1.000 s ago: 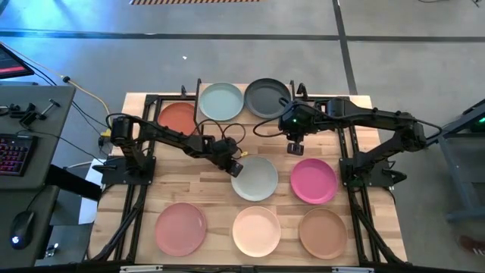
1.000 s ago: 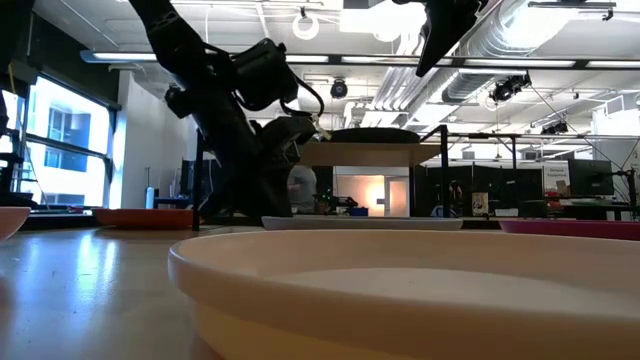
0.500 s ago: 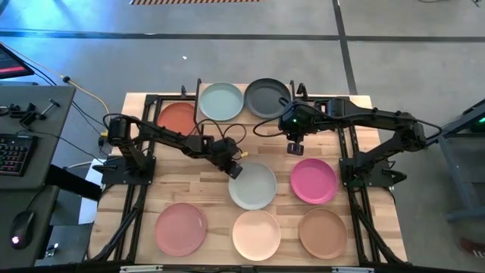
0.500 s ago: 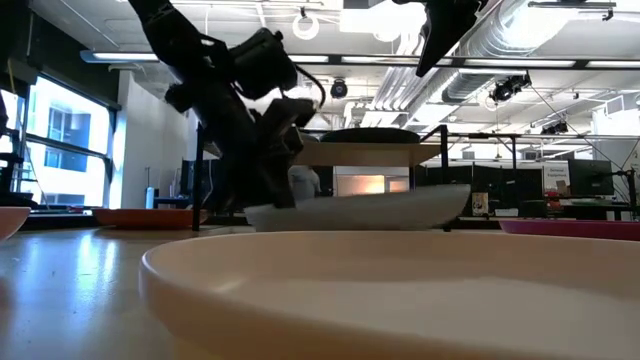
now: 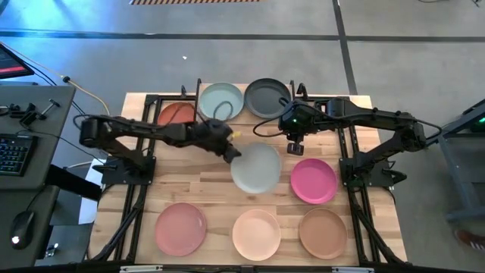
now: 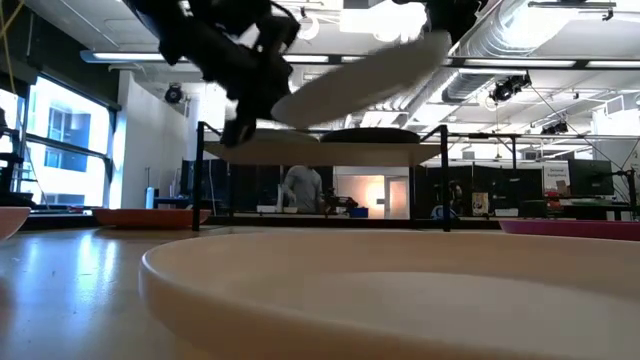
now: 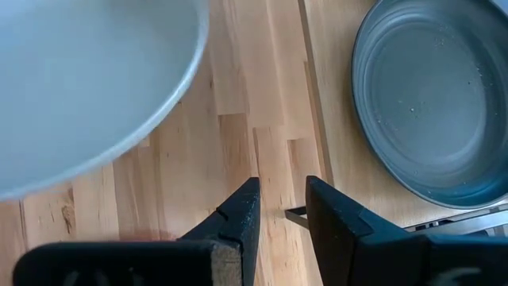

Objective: Place and stack plates onto a shelf
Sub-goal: Stack the white plate on top of the gray plate on the shelf, then stack the pink plate on top of the dark green plate on the shelf

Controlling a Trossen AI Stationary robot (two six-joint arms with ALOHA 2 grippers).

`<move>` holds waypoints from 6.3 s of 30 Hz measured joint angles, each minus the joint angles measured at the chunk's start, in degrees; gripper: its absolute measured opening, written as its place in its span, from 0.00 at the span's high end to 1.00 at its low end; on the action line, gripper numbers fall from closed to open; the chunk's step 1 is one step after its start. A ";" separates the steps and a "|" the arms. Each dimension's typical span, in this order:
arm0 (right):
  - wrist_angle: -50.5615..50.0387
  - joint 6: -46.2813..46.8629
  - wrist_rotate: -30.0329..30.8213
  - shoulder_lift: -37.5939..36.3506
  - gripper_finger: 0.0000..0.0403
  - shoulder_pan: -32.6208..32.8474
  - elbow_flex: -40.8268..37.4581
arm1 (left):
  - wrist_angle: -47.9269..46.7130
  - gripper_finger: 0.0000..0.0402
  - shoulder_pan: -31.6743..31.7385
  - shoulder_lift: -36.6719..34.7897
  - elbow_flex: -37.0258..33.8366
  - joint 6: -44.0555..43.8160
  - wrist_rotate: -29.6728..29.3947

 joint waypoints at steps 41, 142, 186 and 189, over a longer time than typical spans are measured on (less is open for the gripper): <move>2.36 -0.02 5.23 0.02 0.79 -0.09 0.00 | -38.42 0.99 41.29 -9.98 21.52 19.65 -5.43; -0.34 32.99 -12.22 0.00 0.76 11.54 -20.54 | -54.24 0.82 31.14 -5.83 29.70 28.61 0.43; 23.02 68.25 -10.81 13.90 0.50 22.38 -33.15 | -54.28 0.82 25.17 -5.80 29.66 25.68 -3.11; 23.18 69.13 -11.11 14.68 0.53 22.38 -33.05 | -54.28 0.82 25.17 -5.78 29.66 25.68 -3.11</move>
